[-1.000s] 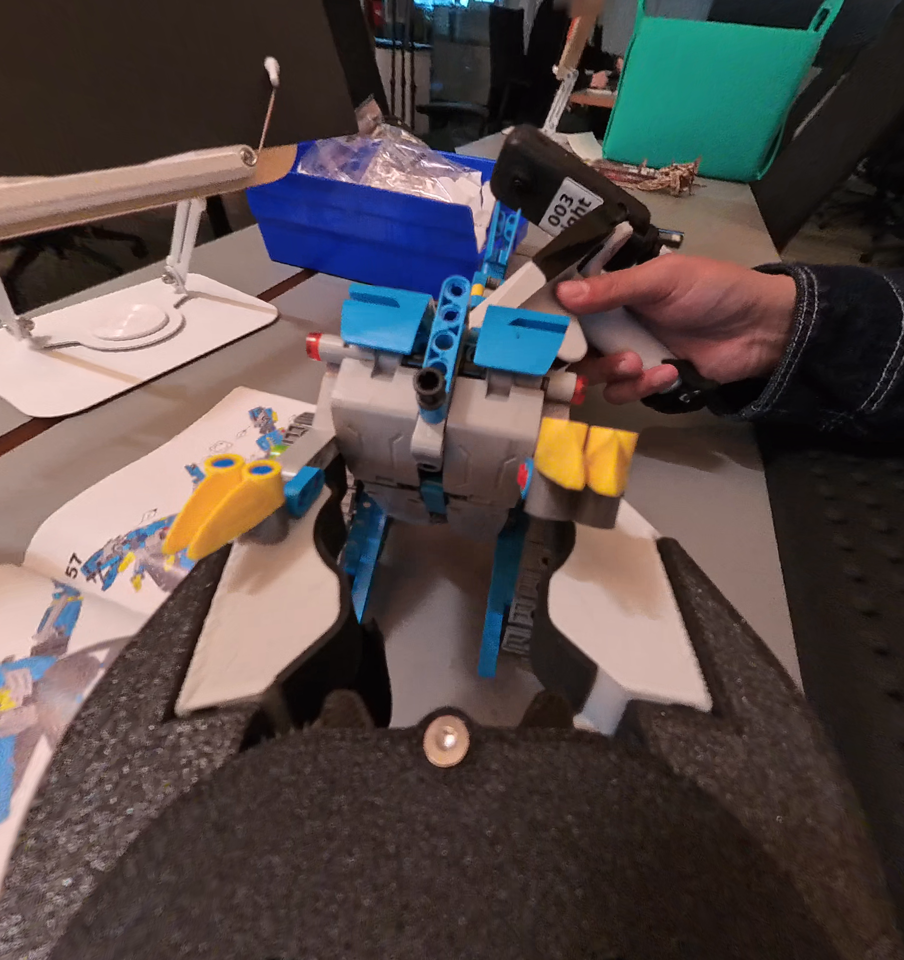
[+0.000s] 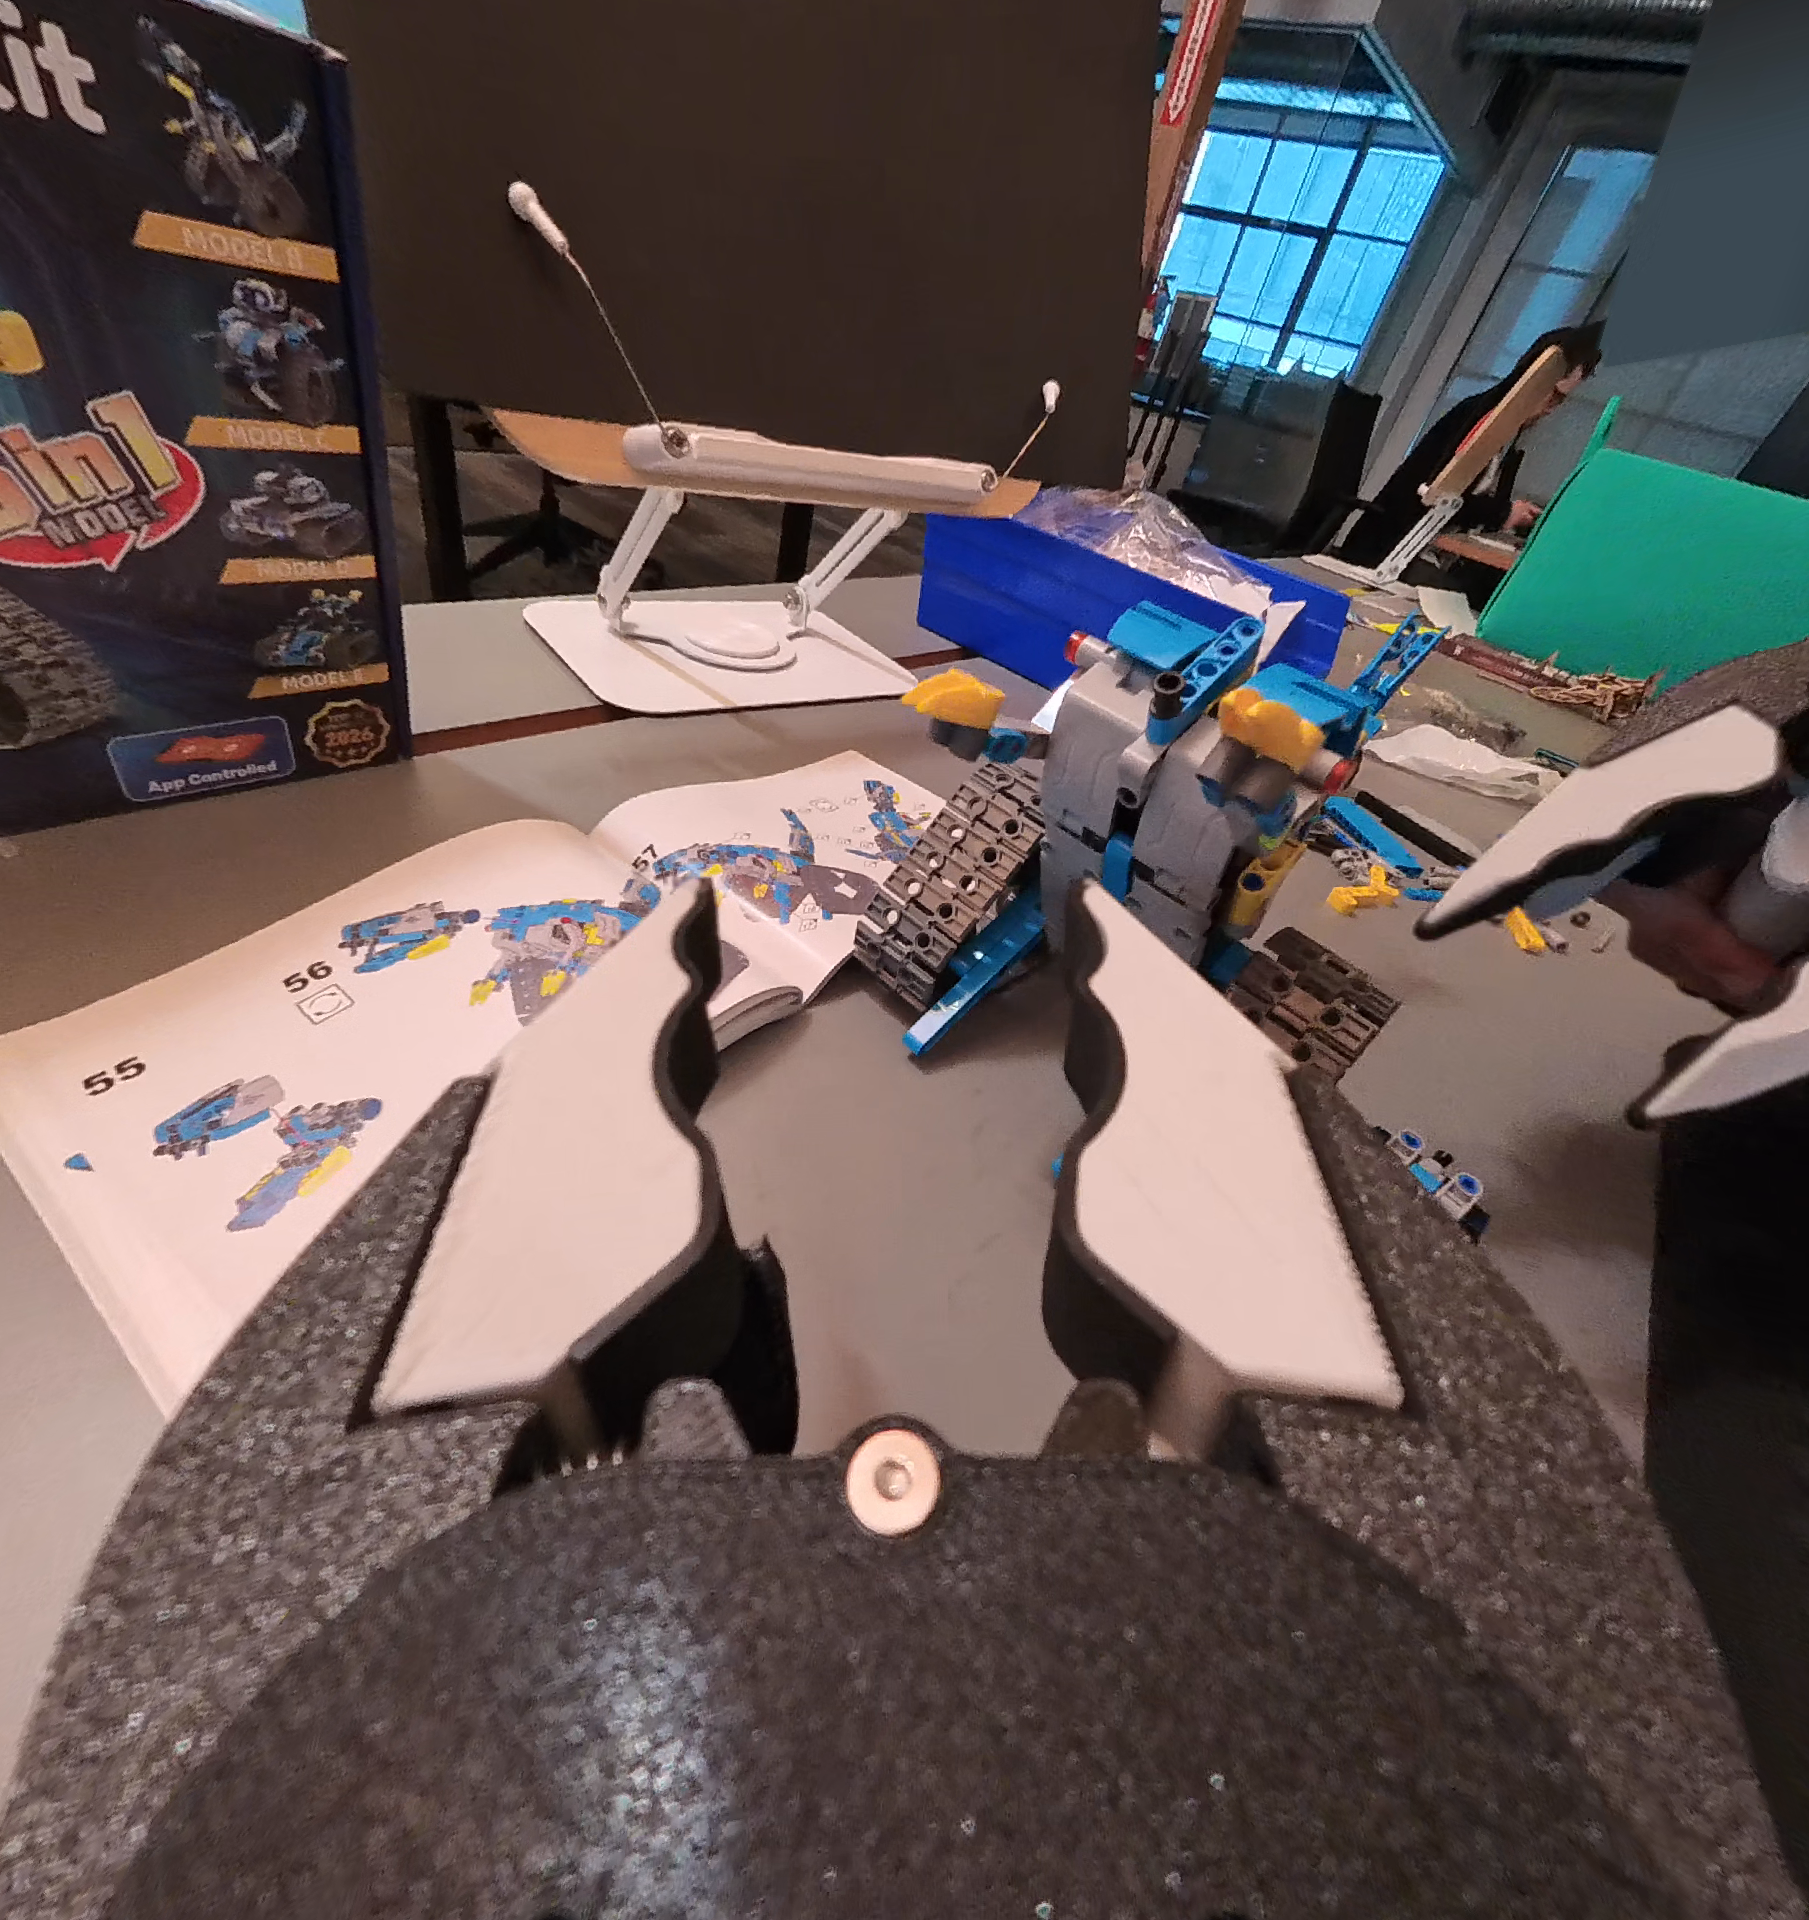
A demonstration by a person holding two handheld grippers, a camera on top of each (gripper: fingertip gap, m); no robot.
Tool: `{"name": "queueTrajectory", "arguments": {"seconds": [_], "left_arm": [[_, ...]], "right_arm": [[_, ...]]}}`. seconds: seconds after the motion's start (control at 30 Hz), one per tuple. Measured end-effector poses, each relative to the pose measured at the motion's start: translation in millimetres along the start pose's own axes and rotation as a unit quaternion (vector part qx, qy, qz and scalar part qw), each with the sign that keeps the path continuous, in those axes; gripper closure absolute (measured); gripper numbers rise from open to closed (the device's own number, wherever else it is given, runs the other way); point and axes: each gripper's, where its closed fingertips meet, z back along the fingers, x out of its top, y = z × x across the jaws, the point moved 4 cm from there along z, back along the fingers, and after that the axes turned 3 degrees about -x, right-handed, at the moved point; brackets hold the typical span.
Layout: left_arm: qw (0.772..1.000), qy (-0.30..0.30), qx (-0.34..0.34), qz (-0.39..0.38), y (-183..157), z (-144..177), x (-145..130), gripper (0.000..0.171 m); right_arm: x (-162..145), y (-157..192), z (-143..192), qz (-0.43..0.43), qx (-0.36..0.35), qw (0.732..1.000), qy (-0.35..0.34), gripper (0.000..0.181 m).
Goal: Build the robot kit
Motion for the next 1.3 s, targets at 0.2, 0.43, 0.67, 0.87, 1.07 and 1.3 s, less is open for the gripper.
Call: {"name": "queueTrajectory", "arguments": {"seconds": [0.2,0.43,0.67,0.87,1.07,1.3], "left_arm": [[1.000,0.008,-0.013,-0.001,-8,-1,0,0.105],[1.000,0.014,-0.003,-0.010,-9,2,0,0.107],[0.999,0.019,0.005,-0.025,-11,6,2,0.107],[0.999,0.027,-0.009,-0.027,-20,6,0,0.107],[0.988,0.042,-0.099,0.114,-48,34,-22,0.100],[0.966,-0.031,-0.109,0.234,-76,75,-22,0.099]], "right_arm": [[-19,26,-10,-0.020,0.052,0.997,0.051,0.120],[-29,24,-35,0.000,0.045,0.991,0.129,0.118],[-48,21,-39,0.037,0.050,0.973,0.223,0.137],[-45,19,-49,0.050,0.055,0.965,0.252,0.138],[-11,26,-31,-0.137,0.169,0.970,0.112,0.149],[-10,24,-43,-0.150,0.182,0.963,0.131,0.149]]}}
